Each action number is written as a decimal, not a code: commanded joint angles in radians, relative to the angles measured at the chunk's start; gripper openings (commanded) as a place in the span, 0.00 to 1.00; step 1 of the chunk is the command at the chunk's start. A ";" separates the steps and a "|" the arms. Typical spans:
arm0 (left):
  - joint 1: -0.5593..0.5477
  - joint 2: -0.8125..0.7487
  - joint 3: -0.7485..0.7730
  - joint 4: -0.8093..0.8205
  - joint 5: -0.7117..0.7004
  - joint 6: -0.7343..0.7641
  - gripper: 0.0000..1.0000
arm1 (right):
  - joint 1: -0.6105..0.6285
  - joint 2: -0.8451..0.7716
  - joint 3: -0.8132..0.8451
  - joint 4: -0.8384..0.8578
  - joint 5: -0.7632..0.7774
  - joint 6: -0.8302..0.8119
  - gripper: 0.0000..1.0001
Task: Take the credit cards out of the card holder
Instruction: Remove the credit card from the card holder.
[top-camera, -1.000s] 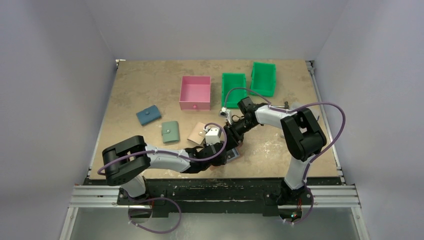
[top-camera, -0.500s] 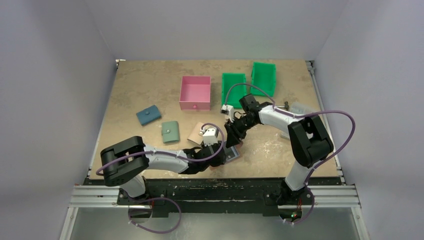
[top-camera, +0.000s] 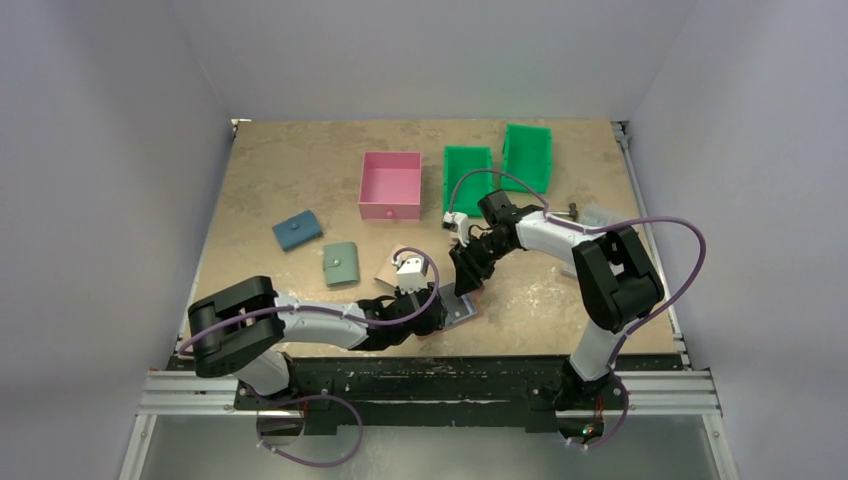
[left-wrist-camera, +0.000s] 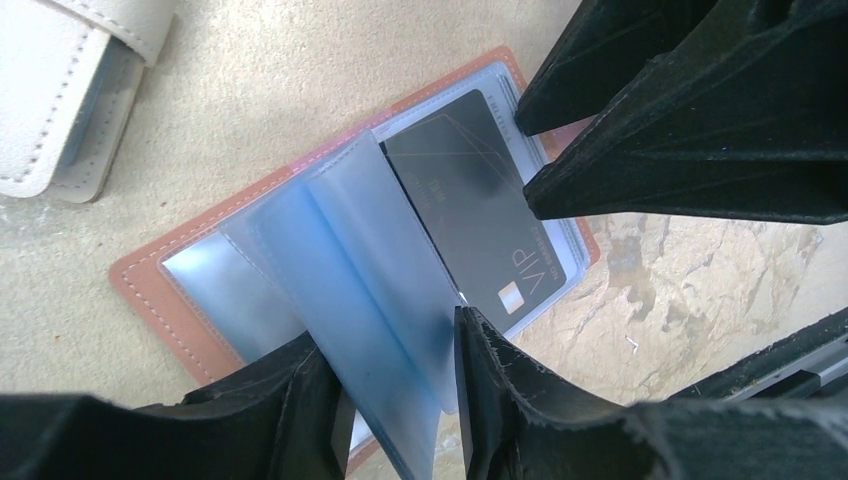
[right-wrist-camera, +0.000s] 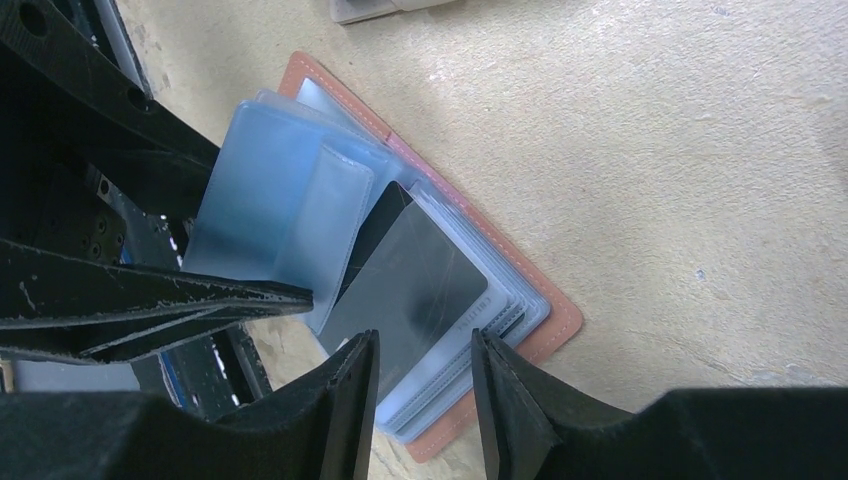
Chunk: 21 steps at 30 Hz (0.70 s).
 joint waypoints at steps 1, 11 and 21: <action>0.004 -0.027 -0.029 -0.110 -0.033 -0.019 0.42 | -0.002 0.000 0.001 0.005 0.009 0.000 0.46; 0.004 -0.082 -0.041 -0.214 -0.068 -0.028 0.43 | 0.000 0.000 0.003 -0.003 -0.014 -0.011 0.46; 0.003 -0.113 -0.038 -0.254 -0.072 -0.021 0.44 | 0.000 -0.002 0.003 -0.008 -0.028 -0.022 0.46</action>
